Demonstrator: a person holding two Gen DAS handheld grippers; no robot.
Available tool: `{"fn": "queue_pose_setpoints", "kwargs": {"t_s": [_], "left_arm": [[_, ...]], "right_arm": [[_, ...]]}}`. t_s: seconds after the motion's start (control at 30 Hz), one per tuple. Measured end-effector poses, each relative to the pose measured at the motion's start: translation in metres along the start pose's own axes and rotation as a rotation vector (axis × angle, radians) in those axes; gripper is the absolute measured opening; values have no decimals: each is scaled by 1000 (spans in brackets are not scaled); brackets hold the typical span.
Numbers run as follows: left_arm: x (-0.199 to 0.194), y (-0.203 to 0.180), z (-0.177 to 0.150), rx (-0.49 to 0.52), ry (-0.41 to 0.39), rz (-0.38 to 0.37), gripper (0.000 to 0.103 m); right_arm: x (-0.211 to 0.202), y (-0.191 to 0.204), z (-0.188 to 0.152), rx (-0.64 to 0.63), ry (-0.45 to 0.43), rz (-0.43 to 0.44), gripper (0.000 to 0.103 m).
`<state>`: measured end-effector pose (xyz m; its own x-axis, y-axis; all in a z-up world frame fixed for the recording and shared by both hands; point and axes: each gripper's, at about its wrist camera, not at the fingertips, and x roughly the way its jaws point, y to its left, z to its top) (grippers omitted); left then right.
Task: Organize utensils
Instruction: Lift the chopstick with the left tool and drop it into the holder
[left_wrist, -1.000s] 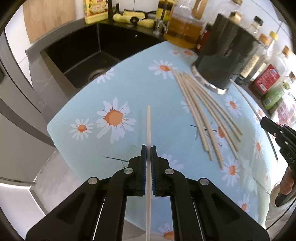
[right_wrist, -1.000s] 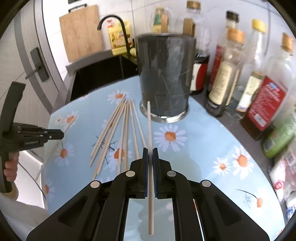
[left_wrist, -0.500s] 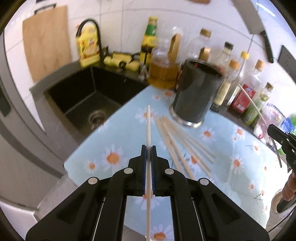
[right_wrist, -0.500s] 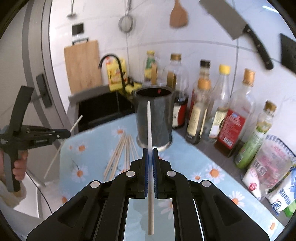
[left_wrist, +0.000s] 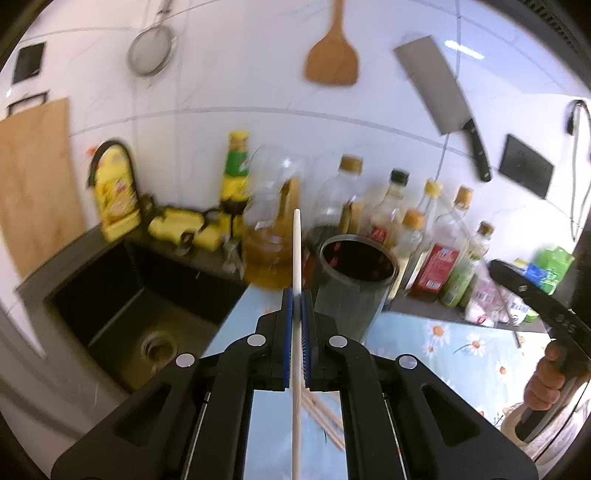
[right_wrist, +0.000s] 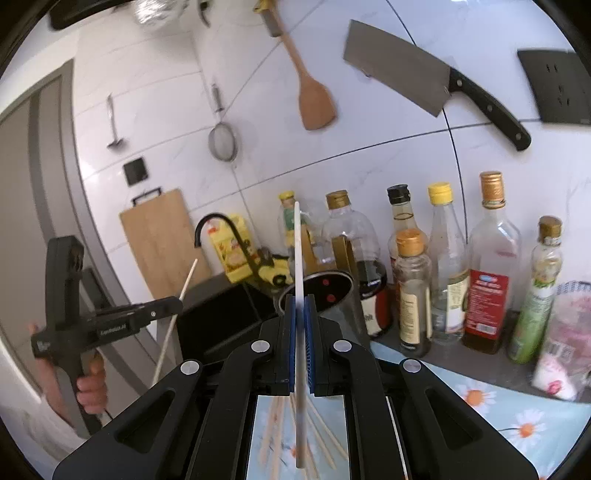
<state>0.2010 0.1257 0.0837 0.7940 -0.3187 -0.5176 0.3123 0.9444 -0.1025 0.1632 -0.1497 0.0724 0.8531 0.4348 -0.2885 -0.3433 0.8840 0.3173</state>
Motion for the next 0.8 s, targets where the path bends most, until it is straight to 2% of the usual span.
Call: {"fn": "queue_pose_setpoints", "kwargs": {"t_s": [0.13,0.23,0.3,0.4,0.5,0.7,0.8], "left_arm": [[12,13,21,47,-29,-92,5],[20,21,33,73,-77,-156,5],[30,27,42,83,-117,-231,5],[47,31,52,73,-150,-337,5],[60,32,61,56,-194,-404,5],[73,36,70,-41,-310,-578,5],[73,35,72,-56,-382,-617,5]], "right_arm": [[18,3,9,58,-3,-41,5],[25,6,13,76,-36,-65,5],[31,9,16,68,-72,-92,5],[44,9,19,87,-125,-88,5],[56,8,20,97,-175,-74,5],[87,-2,20,124,-245,-43,5],[97,-12,22,134,-291,-27,5]]}}
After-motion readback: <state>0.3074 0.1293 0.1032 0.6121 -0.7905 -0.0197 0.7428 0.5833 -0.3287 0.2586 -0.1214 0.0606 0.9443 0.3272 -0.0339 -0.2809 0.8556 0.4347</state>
